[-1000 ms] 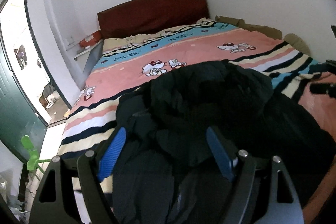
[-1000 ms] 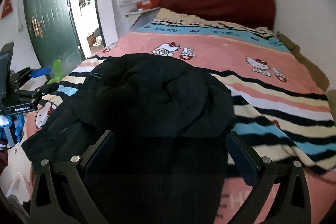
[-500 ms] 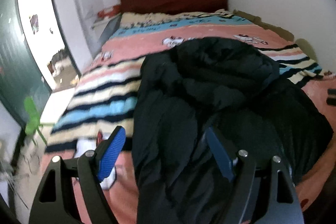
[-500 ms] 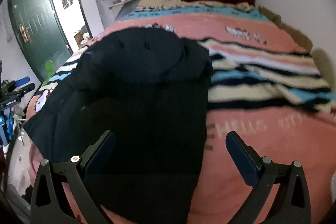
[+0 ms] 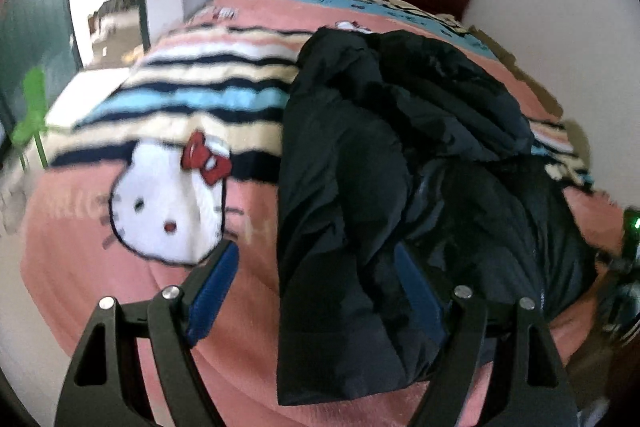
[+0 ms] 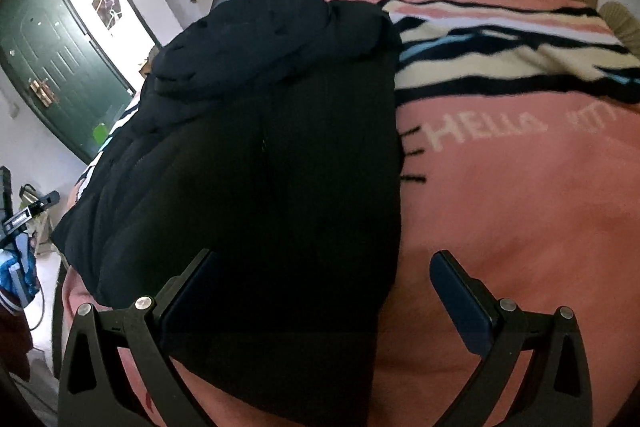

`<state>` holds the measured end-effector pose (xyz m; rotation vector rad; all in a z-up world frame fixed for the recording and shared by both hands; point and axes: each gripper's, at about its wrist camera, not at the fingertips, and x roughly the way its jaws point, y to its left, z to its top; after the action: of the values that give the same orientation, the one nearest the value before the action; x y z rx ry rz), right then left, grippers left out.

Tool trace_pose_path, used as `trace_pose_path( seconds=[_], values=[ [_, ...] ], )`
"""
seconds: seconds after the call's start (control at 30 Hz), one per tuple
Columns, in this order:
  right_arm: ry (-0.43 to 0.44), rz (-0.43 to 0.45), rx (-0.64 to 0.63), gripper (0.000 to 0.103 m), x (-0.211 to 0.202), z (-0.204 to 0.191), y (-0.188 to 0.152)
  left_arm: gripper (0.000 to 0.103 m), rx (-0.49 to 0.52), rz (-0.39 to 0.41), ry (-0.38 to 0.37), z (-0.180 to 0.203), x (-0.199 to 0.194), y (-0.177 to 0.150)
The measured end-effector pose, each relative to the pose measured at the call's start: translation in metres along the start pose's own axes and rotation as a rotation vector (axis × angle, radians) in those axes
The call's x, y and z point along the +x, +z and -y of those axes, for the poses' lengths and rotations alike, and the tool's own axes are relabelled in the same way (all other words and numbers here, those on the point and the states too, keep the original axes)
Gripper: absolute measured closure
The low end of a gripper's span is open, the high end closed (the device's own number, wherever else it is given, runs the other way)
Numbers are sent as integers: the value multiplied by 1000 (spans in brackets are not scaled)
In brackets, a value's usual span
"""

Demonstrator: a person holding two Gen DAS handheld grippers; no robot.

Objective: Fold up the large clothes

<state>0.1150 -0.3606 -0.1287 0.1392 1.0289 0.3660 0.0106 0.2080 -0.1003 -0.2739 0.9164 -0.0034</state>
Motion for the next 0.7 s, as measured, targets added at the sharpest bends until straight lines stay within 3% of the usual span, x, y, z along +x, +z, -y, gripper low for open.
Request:
trace_pose_path(
  seconds=[0.2, 0.43, 0.7],
  values=[
    [34, -48, 59, 1, 14, 8, -7, 24, -112, -68, -46, -27, 26, -10],
    [88, -101, 103, 0, 29, 9, -6, 24, -200, -123, -172, -32, 56, -21],
    [305, -178, 124, 0, 41, -15, -16, 24, -269, -211, -411, -14, 74, -38]
  ],
)
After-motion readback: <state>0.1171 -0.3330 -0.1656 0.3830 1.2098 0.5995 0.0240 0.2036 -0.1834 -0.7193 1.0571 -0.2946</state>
